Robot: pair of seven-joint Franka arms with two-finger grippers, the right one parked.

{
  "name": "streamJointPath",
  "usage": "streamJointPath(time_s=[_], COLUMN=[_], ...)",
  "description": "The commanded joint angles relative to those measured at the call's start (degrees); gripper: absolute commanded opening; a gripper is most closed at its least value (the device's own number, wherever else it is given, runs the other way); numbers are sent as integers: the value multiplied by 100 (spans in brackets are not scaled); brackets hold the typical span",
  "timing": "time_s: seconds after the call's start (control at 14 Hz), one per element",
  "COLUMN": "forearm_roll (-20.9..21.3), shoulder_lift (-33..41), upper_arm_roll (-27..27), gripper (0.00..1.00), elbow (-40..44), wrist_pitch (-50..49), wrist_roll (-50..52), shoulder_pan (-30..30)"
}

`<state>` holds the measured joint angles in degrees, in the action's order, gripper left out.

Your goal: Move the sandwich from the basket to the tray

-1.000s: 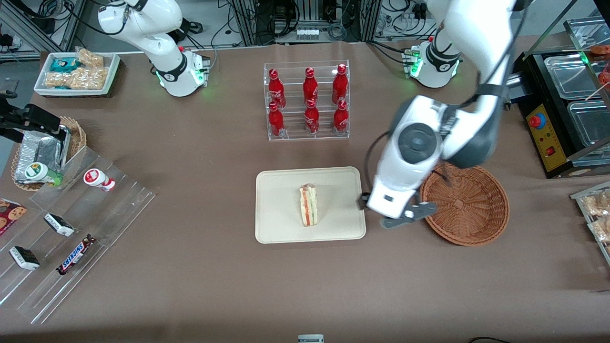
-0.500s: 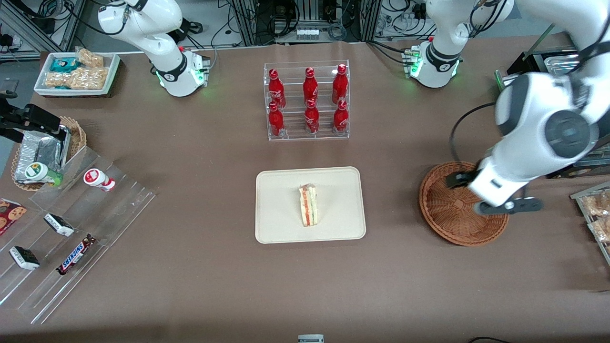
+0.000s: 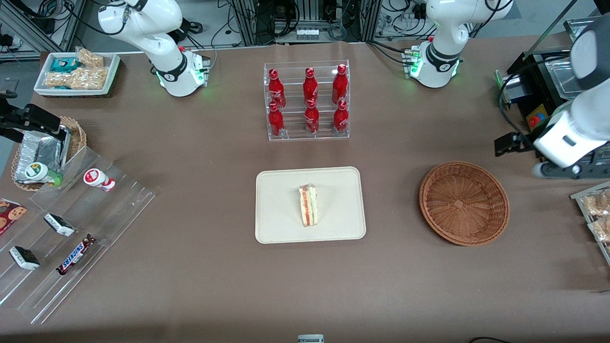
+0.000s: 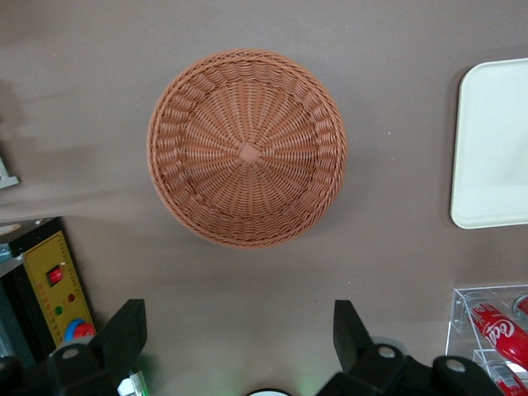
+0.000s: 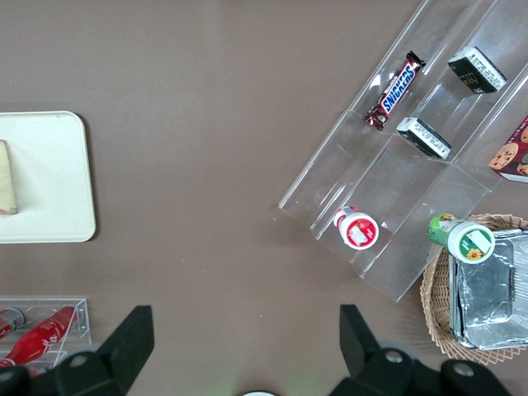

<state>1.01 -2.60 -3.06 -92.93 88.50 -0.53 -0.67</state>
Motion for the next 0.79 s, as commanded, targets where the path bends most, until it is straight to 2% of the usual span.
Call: streamJointPath(time_s=[0.0,0.71], forearm_roll=[-110,-110], shoulder_lift=[321,313], upper_arm_roll=[-64,-64], gripper=[100,100], elbow=[-155,-41], wrist_pitch=[-26,9], wrist_roll=[-114,-105], shoulder_pan=[-240,-241])
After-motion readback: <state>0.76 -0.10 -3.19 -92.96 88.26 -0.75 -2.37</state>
